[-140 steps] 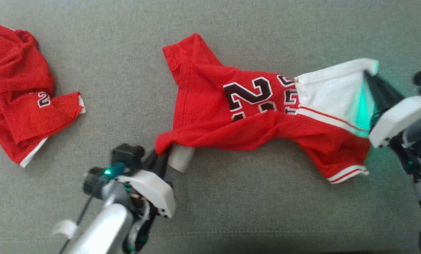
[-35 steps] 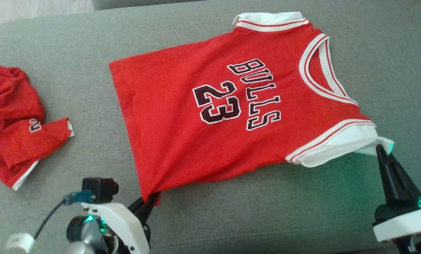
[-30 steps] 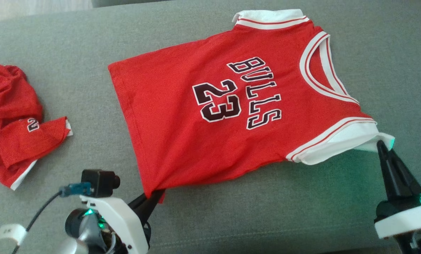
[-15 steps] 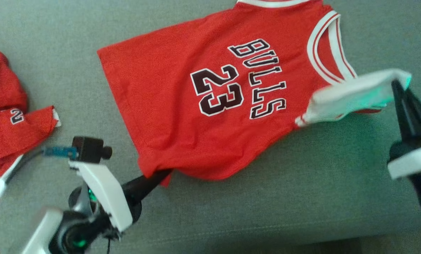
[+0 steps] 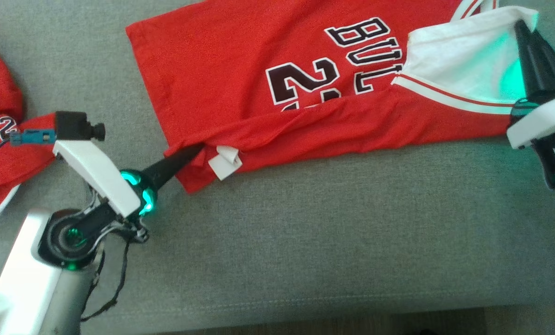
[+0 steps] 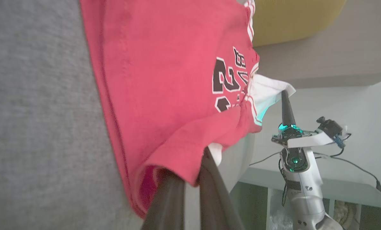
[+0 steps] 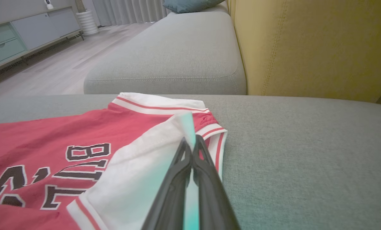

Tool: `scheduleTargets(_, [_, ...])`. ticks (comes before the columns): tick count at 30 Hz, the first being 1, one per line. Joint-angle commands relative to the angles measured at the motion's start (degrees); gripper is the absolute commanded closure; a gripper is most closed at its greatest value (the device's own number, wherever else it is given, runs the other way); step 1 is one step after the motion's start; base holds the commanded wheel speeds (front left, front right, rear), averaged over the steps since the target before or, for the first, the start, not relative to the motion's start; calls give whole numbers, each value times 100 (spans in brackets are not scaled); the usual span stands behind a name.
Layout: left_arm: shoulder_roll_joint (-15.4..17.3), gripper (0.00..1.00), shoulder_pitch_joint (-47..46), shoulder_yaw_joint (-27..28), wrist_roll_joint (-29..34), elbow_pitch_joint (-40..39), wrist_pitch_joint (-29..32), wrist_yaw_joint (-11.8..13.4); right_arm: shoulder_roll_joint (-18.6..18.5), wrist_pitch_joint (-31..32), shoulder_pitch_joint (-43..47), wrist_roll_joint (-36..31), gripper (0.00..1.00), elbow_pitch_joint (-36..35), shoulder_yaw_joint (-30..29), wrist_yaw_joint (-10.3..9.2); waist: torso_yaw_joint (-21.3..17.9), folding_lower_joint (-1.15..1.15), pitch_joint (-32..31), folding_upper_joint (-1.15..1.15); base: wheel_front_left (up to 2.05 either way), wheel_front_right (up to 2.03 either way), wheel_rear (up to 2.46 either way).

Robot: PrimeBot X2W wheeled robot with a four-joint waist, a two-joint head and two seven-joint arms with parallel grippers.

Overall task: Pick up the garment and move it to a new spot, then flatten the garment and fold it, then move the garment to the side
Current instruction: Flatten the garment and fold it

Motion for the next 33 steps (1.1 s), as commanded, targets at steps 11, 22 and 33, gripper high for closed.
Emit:
scheduleTargets(11, [-345,0,-75,331,1049,429,-1766,-287,129,-1255,-105,-178,0,559,442,22,-9,0,-56,0,0,0,0])
scheduleTargets(22, [-561,0,534,-65,4198,-205,-4716,1058,1072,-1508,1346,-1906,0,-864,-1056,22,-16,0,-456,0,0,0,0])
scheduleTargets(33, [-535,0,1044,-275,5866,-551,-5033,1904,1809,-1098,2613,-2281,0,-1827,-1281,22,-115,0,-854,0,0,0,0])
